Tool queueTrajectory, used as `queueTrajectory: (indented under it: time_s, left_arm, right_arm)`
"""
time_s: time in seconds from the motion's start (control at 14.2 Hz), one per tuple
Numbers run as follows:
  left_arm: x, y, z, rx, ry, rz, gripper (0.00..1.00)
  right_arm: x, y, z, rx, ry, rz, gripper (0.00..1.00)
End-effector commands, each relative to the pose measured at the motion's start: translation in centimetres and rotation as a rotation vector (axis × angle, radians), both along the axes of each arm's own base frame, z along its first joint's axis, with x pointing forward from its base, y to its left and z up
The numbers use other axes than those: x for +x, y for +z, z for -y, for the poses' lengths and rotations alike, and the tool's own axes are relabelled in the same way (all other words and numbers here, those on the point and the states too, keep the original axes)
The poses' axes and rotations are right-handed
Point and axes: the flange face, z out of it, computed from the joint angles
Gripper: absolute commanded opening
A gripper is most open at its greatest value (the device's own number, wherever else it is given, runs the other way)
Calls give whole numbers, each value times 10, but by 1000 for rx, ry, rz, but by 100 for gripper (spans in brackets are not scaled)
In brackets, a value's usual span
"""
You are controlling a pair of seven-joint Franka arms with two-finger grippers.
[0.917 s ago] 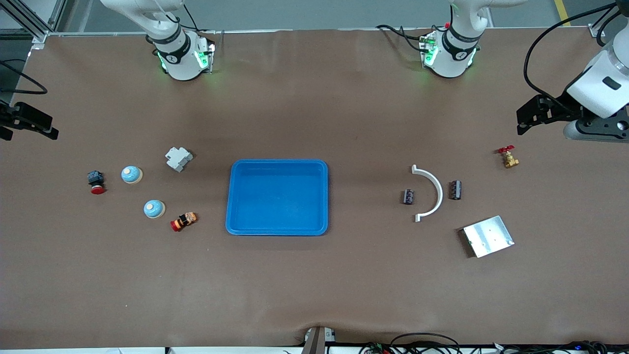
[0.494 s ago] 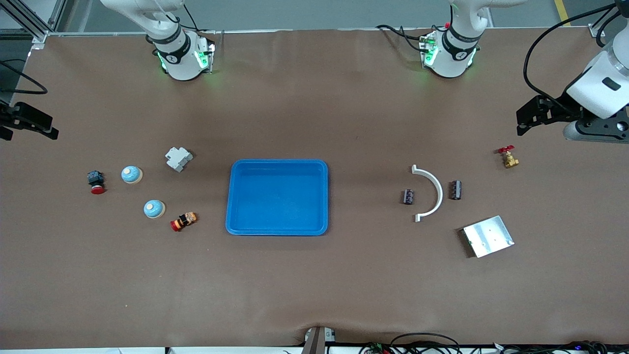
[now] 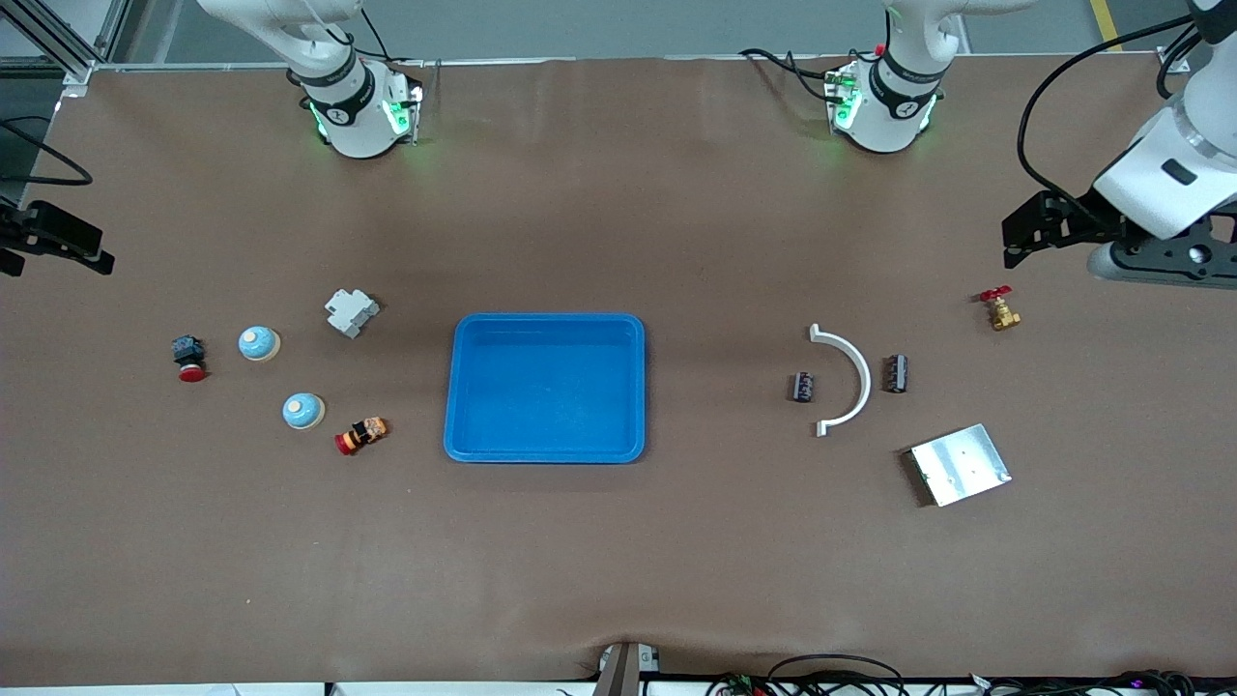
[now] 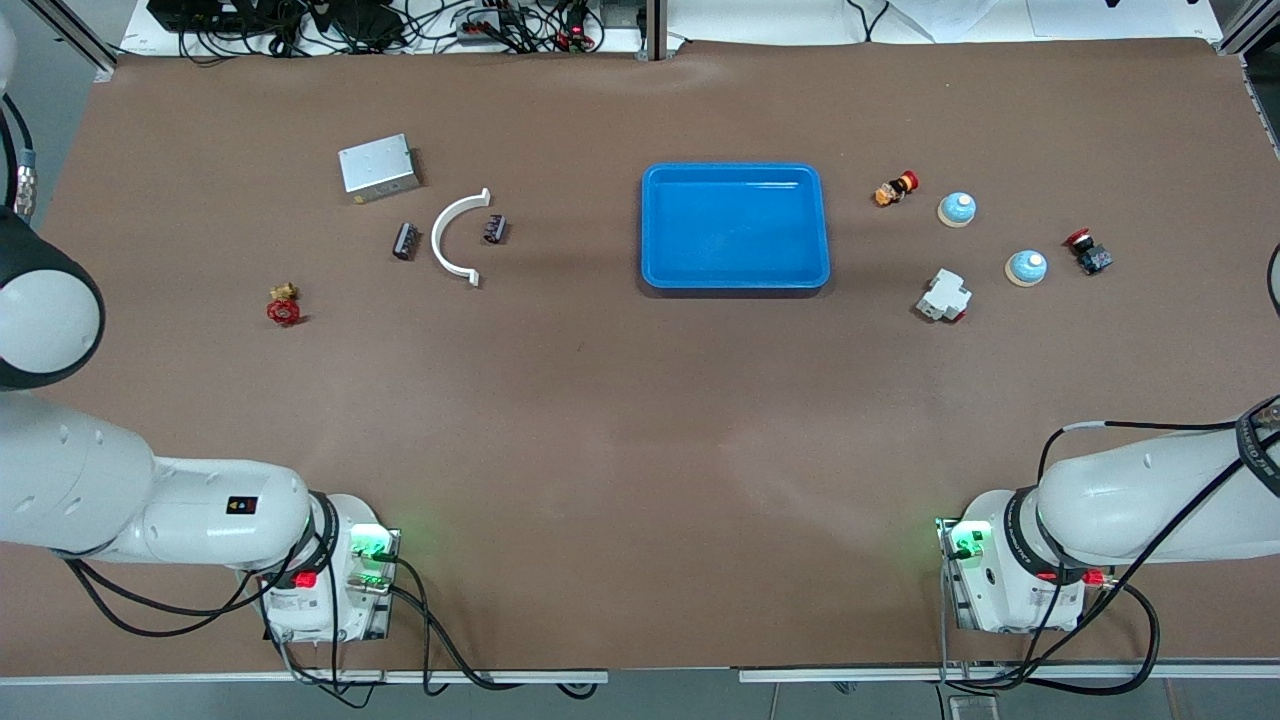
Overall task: Place electrolytic capacitor and blue bell in tray
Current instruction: 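Move the left gripper to a capacitor while the right gripper reaches a bell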
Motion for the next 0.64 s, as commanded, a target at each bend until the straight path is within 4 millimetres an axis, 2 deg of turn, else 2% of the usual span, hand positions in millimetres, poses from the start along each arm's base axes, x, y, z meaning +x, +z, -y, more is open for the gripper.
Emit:
queueTrajectory:
  time_s: [0.0, 0.28, 0.49, 0.56]
  left_arm:
    - [-3, -26, 15, -13, -6, -42, 100]
    - [-12, -78, 37, -2, -44, -77, 100]
    - [-15, -114, 39, -1, -42, -74, 100]
    - [-16, -125, 38, -4, -38, -69, 100]
  right_arm:
    - [2, -1, 3, -4, 3, 5, 100]
    - [3, -3, 8, -4, -4, 6, 100]
    - [6, -4, 10, -4, -9, 17, 100]
    - [11, -13, 9, -1, -9, 8, 100]
